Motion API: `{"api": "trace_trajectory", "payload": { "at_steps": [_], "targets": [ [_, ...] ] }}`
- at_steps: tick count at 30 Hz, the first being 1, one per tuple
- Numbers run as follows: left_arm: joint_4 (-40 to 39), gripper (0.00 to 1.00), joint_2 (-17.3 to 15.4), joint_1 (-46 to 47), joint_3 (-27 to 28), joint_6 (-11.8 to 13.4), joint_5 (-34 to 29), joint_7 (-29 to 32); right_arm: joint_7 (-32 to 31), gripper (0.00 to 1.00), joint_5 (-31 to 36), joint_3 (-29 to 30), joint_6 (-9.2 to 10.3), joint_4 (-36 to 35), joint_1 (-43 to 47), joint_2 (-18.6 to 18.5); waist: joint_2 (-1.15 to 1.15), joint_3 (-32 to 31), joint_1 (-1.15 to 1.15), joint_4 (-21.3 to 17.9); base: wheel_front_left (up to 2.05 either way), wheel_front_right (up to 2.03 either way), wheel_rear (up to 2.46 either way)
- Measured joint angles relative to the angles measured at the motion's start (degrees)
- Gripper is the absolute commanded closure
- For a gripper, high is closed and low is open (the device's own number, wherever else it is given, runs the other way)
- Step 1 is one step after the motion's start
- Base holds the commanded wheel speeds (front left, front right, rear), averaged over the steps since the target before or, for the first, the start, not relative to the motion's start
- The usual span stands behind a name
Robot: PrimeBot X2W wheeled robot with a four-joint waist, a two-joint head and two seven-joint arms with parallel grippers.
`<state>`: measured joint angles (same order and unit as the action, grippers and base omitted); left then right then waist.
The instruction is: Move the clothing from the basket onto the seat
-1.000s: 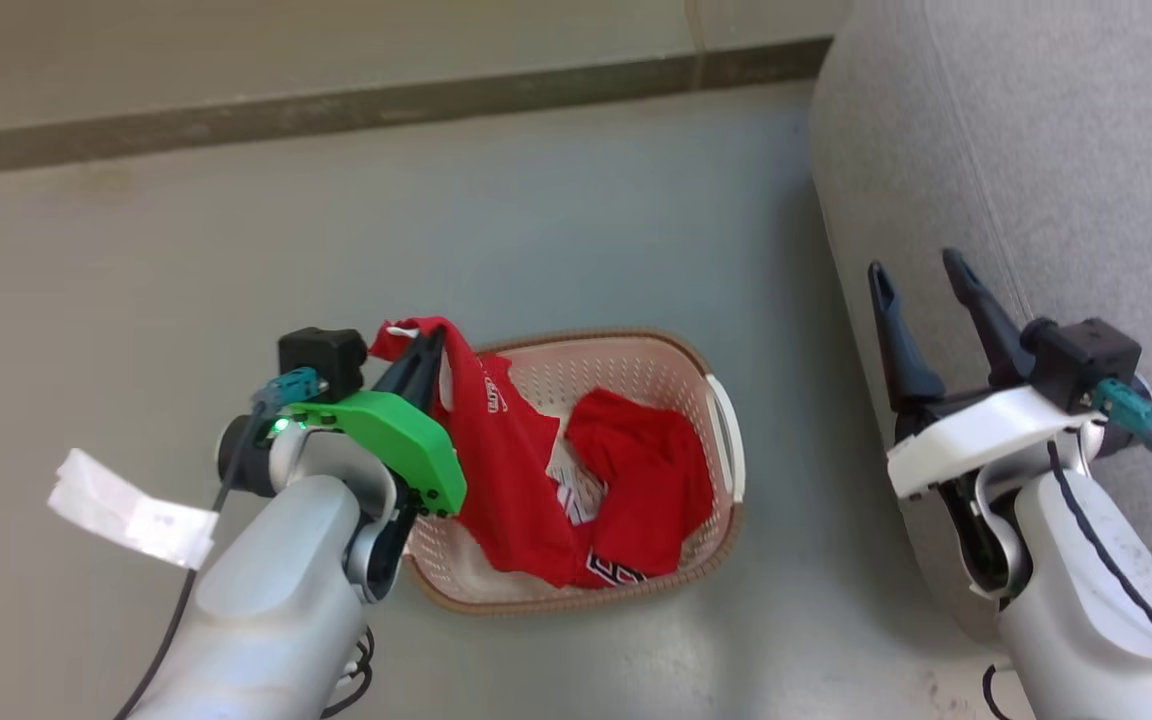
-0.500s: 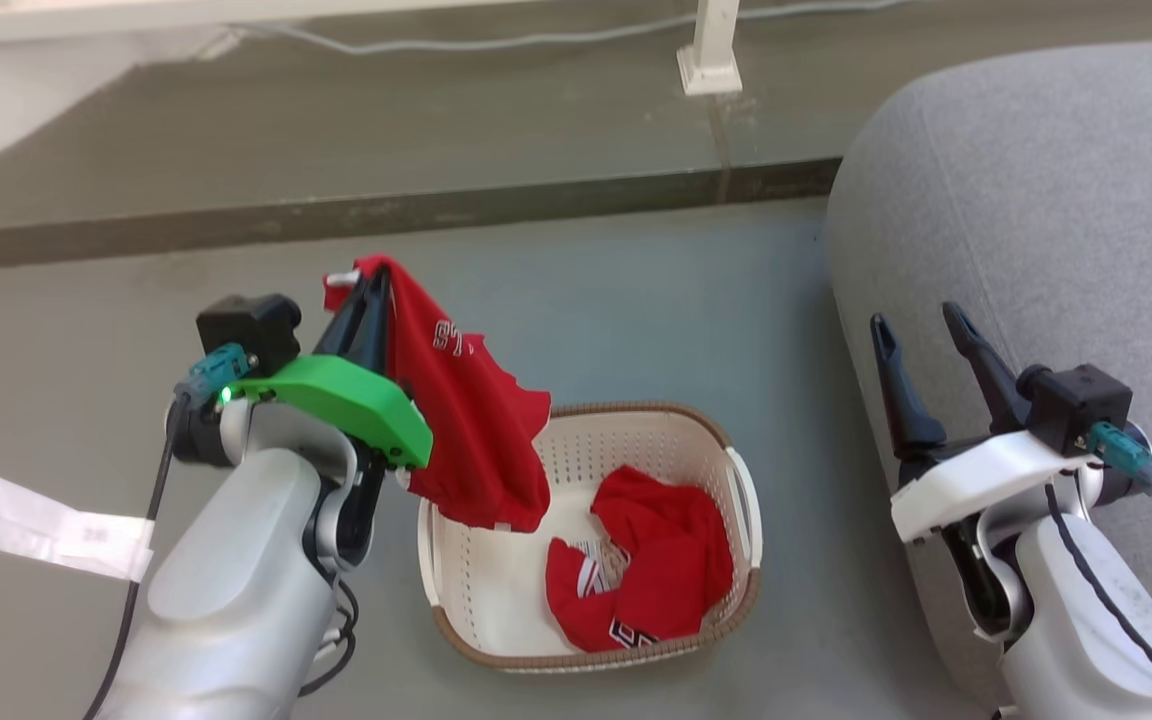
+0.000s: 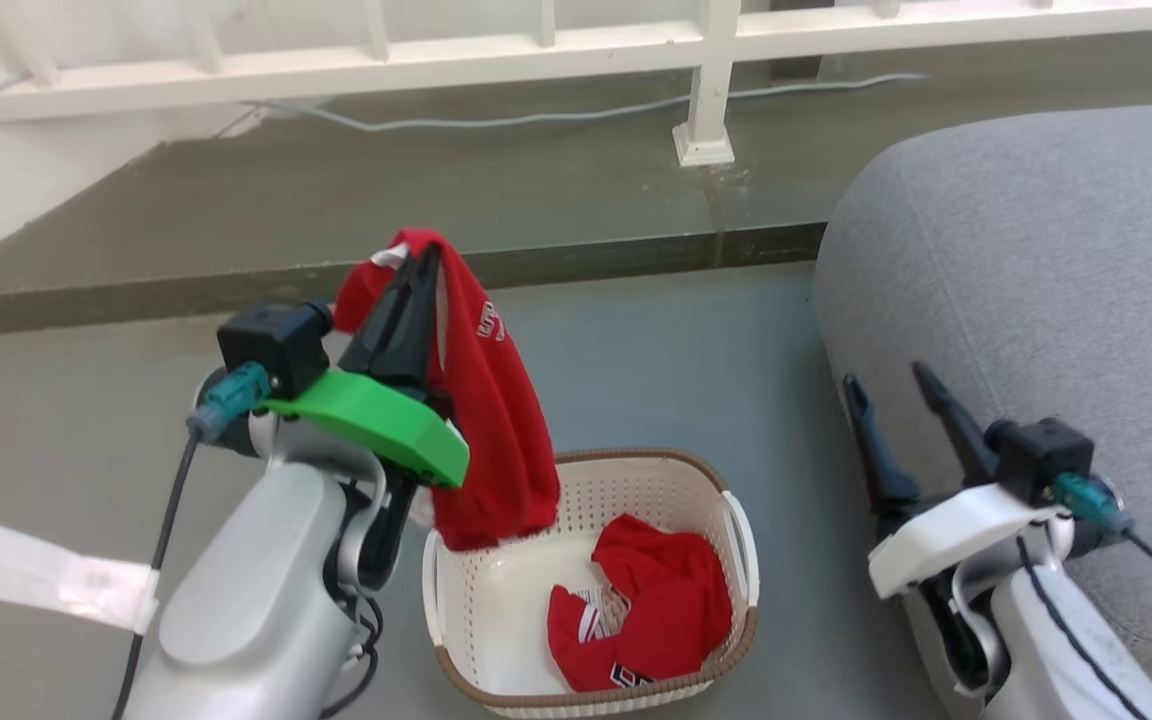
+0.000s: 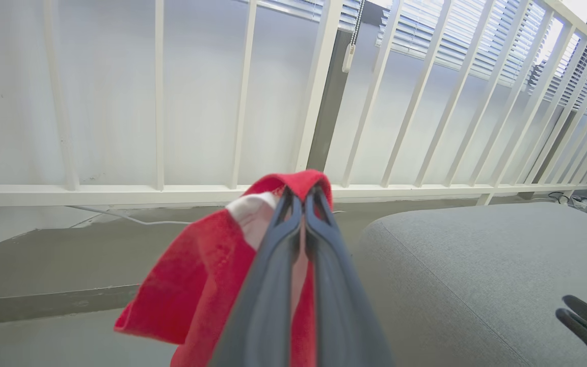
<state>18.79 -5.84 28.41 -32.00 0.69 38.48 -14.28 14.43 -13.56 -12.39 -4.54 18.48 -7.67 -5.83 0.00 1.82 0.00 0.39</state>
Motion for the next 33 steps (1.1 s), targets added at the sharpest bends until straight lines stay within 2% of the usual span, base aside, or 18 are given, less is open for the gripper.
{"api": "trace_trajectory", "payload": {
  "at_steps": [17,33],
  "targets": [
    [-9.1,1.0,0.8,-5.7,-3.4,-0.6,-0.9,-0.1,0.0,0.0,-0.1,-1.0,-0.14,0.0,3.7,0.6,0.0,-3.1,0.0,-1.7,0.0,0.0,0.0],
    [-13.8,1.0,-0.6,-8.0,-3.6,1.4,-1.5,0.1,0.0,0.0,-0.1,-1.2,0.01,-1.0,4.7,0.8,0.0,-3.3,0.0,-1.9,0.0,0.0,0.0]
  ]
}}
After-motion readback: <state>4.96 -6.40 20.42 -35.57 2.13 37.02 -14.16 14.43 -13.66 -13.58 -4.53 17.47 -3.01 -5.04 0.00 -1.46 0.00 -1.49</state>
